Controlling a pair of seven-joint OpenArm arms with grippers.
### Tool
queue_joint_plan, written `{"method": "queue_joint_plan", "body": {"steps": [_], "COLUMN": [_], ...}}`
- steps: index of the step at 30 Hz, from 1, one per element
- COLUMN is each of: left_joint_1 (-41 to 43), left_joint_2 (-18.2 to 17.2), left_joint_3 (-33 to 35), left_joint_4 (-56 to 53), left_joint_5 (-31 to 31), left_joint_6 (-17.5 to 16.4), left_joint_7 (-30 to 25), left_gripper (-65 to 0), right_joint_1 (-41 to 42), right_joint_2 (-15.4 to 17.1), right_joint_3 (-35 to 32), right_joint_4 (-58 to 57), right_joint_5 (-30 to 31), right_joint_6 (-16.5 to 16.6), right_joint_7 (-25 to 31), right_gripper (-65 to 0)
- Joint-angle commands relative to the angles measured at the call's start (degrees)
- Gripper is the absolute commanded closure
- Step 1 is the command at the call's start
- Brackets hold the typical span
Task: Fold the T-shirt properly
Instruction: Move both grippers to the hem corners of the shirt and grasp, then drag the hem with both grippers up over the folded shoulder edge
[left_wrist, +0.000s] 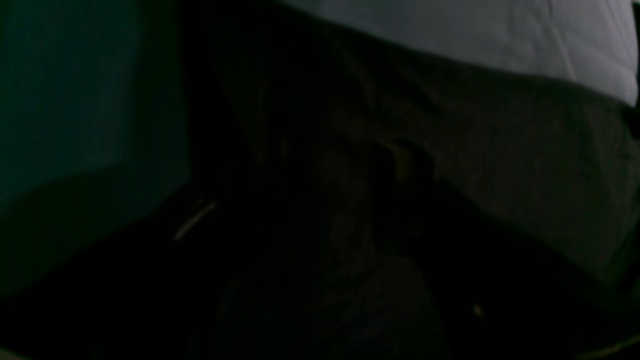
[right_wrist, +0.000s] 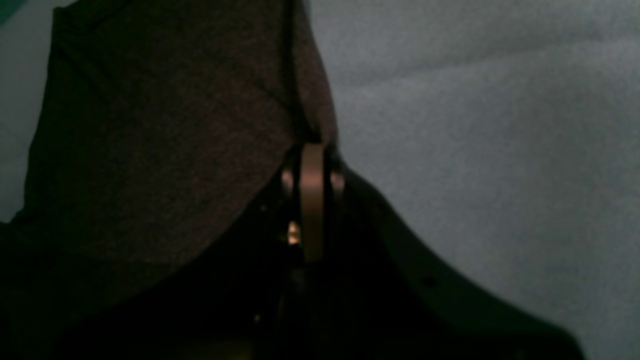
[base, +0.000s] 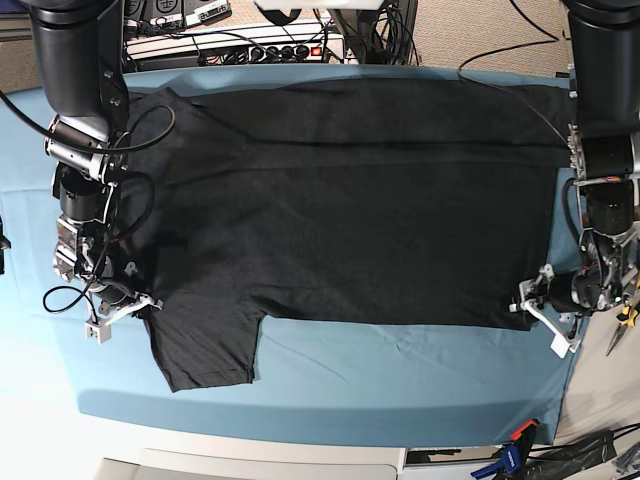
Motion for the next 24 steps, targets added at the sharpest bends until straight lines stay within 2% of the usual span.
{"method": "queue_joint_plan", "body": {"steps": [1, 4, 9, 11, 13, 16, 22, 24], "left_joint_1": [-1.60, -1.88, -2.86, -3.43, -3.63, -3.61, -3.56, -3.58], "left_joint_2": [-0.66, -0.70, -0.68, -0.68, -0.70, -0.70, -1.66, -2.29], "left_joint_3": [-0.07, -0.07, -0.07, -0.07, -0.07, -0.07, -0.07, -0.07], "left_joint_4": [0.63, 0.66, 0.66, 0.66, 0.76, 1.22, 2.75, 2.97], "left_joint_5": [0.04, 0.04, 0.02, -0.07, -0.17, -0.17, -0.72, -2.03], "left_joint_6": [-0.04, -0.17, -1.16, -1.09, -1.07, -1.11, -1.20, -2.56], "left_joint_7": [-0.07, -0.20, -0.61, -1.31, -2.34, -3.37, -2.23, -0.90], "left_gripper": [-32.7, -30.9, -23.5, -14.2, 0.0, 0.0, 0.0, 0.0], "right_joint_1": [1.29, 1.29, 1.29, 1.29, 1.29, 1.29, 0.00, -1.03], "right_joint_2": [0.72, 0.68, 0.70, 0.70, 0.72, 0.83, 1.84, 2.12], "right_joint_3": [0.02, 0.02, 0.02, 0.02, 0.02, 0.02, 0.02, 0.00], "right_joint_4": [0.63, 0.63, 0.63, 0.63, 0.63, 0.83, 8.52, 11.93], "right_joint_5": [-0.31, -0.28, -0.28, -0.28, -0.28, -0.28, -0.07, 0.94], "right_joint_6": [0.17, 0.15, 0.15, 0.15, 0.15, 0.63, 11.20, 11.20], "right_joint_7": [-0.74, -0.61, -0.59, -0.59, -0.55, -0.20, -0.98, -3.02], "right_gripper": [0.0, 0.0, 0.0, 0.0, 0.0, 0.0, 0.0, 0.0]}}
